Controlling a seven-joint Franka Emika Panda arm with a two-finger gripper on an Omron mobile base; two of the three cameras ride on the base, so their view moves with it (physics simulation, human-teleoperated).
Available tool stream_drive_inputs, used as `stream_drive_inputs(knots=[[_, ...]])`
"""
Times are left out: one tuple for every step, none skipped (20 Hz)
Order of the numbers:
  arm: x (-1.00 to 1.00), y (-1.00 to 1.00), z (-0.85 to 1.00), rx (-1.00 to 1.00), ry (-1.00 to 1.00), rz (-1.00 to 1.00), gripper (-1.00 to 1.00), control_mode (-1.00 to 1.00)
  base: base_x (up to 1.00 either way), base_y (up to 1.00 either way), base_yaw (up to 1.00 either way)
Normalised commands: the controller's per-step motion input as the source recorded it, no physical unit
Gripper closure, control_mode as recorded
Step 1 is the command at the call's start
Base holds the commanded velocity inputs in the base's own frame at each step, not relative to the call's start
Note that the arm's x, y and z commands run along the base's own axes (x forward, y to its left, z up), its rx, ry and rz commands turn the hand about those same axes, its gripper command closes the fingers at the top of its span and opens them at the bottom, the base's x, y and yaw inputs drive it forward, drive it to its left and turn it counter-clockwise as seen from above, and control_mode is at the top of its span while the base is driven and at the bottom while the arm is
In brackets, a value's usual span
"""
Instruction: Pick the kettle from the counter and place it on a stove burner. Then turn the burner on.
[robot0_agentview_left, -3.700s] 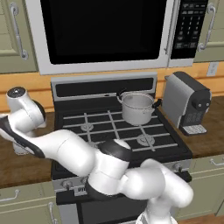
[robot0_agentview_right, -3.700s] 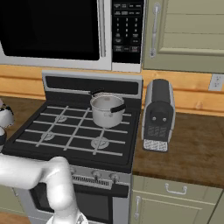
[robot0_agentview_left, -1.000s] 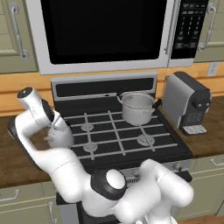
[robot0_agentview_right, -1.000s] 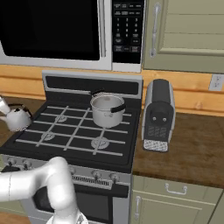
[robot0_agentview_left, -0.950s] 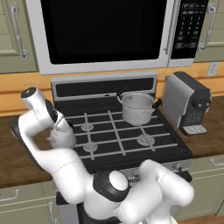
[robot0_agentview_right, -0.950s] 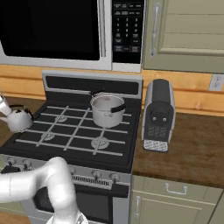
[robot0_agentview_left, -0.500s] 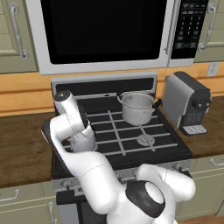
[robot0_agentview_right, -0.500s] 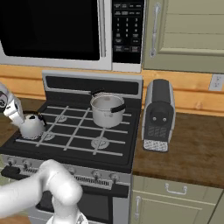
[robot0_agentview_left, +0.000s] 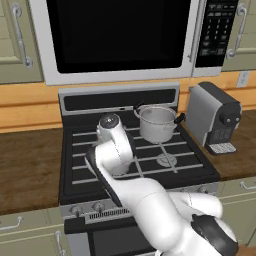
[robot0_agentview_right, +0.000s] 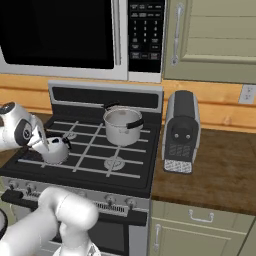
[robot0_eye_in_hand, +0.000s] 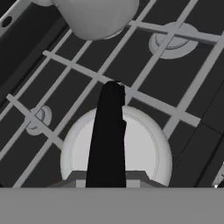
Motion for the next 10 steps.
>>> stream_drive_inputs(knots=[[0.01, 0.00, 0.00, 0.00, 0.00, 0.00, 1.00, -1.00, 0.00, 0.00, 0.00], [0.26, 0.00, 0.00, 0.00, 0.00, 0.00, 1.00, -1.00, 0.00, 0.00, 0.00], [0.32, 0.00, 0.00, 0.01, 0.00, -0.01, 1.00, -1.00, 0.00, 0.00, 0.00], [0.41, 0.00, 0.00, 0.01, 0.00, -0.03, 1.00, -1.00, 0.00, 0.00, 0.00], [0.44, 0.09, 0.00, 0.03, 0.00, -0.06, 1.00, -1.00, 0.00, 0.00, 0.00], [0.49, 0.21, 0.00, 0.01, 0.00, -0.06, 1.00, -1.00, 0.00, 0.00, 0.00], [0.55, 0.38, 0.00, 0.00, 0.00, -0.06, 1.00, -1.00, 0.00, 0.00, 0.00], [0.53, 0.38, 0.00, 0.00, 0.00, -0.02, 1.00, -1.00, 0.00, 0.00, 0.00], [0.44, 0.39, 0.00, 0.00, 0.00, 0.00, 1.00, -1.00, 0.00, 0.00, 0.00], [0.48, 0.41, 0.00, 0.00, 0.00, 0.00, 1.00, -1.00, 0.00, 0.00, 0.00]])
